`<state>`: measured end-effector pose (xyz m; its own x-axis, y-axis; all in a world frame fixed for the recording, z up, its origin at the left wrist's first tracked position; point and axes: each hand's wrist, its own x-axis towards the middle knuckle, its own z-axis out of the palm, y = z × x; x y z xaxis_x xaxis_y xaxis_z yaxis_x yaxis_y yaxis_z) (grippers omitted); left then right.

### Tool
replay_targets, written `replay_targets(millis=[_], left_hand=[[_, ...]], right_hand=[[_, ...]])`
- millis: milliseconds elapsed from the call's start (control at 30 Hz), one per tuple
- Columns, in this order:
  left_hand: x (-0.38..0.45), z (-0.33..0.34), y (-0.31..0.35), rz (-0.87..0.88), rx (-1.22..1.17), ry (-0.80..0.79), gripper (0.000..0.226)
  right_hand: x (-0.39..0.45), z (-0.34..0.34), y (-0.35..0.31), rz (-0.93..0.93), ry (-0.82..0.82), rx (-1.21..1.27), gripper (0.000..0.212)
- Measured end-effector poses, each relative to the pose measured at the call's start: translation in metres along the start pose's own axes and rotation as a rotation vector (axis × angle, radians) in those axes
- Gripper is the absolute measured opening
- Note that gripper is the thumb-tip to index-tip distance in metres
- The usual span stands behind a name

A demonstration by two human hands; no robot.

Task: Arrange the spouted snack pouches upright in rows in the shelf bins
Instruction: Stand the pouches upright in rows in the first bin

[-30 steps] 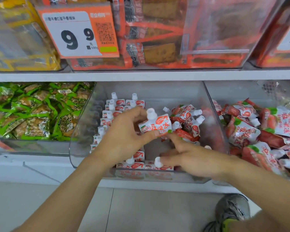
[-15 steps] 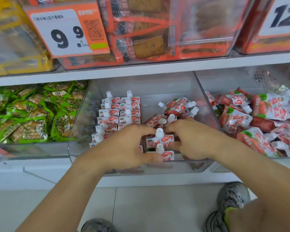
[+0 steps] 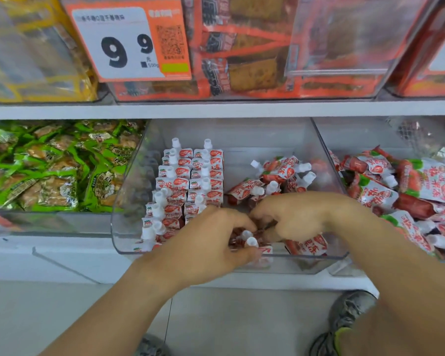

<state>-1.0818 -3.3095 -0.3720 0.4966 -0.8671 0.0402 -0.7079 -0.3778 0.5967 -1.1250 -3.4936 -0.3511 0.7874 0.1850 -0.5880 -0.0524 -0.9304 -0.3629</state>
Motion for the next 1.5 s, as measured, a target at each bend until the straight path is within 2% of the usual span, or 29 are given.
replay_targets(millis=[67,133,200,267,333,500,600,733,800,867,967,1067,1167,1233,1333,1433,1500], left_hand=[[-0.002,0.0,-0.001,-0.028,-0.03,0.004,0.025],[-0.003,0.001,-0.002,-0.045,-0.066,-0.004,0.023],[-0.004,0.001,-0.002,-0.063,-0.107,0.003,0.022],[-0.004,0.001,0.0,-0.079,-0.13,0.008,0.022],[-0.005,0.002,0.001,-0.092,-0.137,0.009,0.023],[-0.004,0.001,0.003,-0.121,-0.164,-0.028,0.029],[-0.004,-0.007,0.011,-0.132,-0.095,-0.044,0.047],[0.001,-0.035,0.018,-0.155,-0.086,0.143,0.04],[0.011,-0.045,0.012,-0.155,-0.004,0.216,0.034],[0.026,-0.047,0.003,-0.149,0.082,0.215,0.03],[0.052,-0.047,-0.007,-0.124,0.145,0.137,0.035],[0.081,-0.044,-0.022,-0.109,0.212,-0.052,0.047],[0.103,-0.036,-0.033,-0.118,0.24,-0.247,0.051],[0.116,-0.03,-0.033,-0.102,0.279,-0.325,0.055],[0.132,-0.022,-0.033,-0.099,0.297,-0.408,0.06],[0.143,-0.017,-0.039,-0.128,0.301,-0.466,0.067],[0.148,-0.015,-0.045,-0.132,0.303,-0.474,0.072]], right_hand=[[-0.008,-0.007,0.009,0.025,0.074,0.086,0.035],[-0.015,-0.02,0.018,0.045,0.333,0.218,0.04],[-0.013,-0.03,0.028,0.056,0.54,0.106,0.051],[-0.002,-0.031,0.031,0.118,0.529,-0.093,0.06],[0.015,-0.023,0.033,0.151,0.475,-0.16,0.056],[0.016,-0.02,0.035,0.074,0.568,-0.143,0.022],[0.004,-0.018,0.032,-0.009,0.623,-0.025,0.015],[0.002,-0.011,0.02,-0.157,0.654,0.134,0.013],[0.008,-0.002,0.015,-0.18,0.561,0.134,0.016],[0.015,0.005,0.015,-0.171,0.472,0.115,0.018],[0.018,0.005,0.02,-0.161,0.458,0.141,0.012],[0.016,0.004,0.023,-0.14,0.434,0.17,0.007],[0.003,0.003,0.021,-0.115,0.321,0.203,0.016],[-0.011,0.003,0.022,-0.078,0.327,0.157,0.024],[-0.033,0.001,0.022,0.01,0.546,0.037,0.033],[-0.05,-0.004,0.022,0.034,0.744,-0.154,0.029],[-0.056,-0.012,0.033,0.052,0.849,-0.157,0.031]])
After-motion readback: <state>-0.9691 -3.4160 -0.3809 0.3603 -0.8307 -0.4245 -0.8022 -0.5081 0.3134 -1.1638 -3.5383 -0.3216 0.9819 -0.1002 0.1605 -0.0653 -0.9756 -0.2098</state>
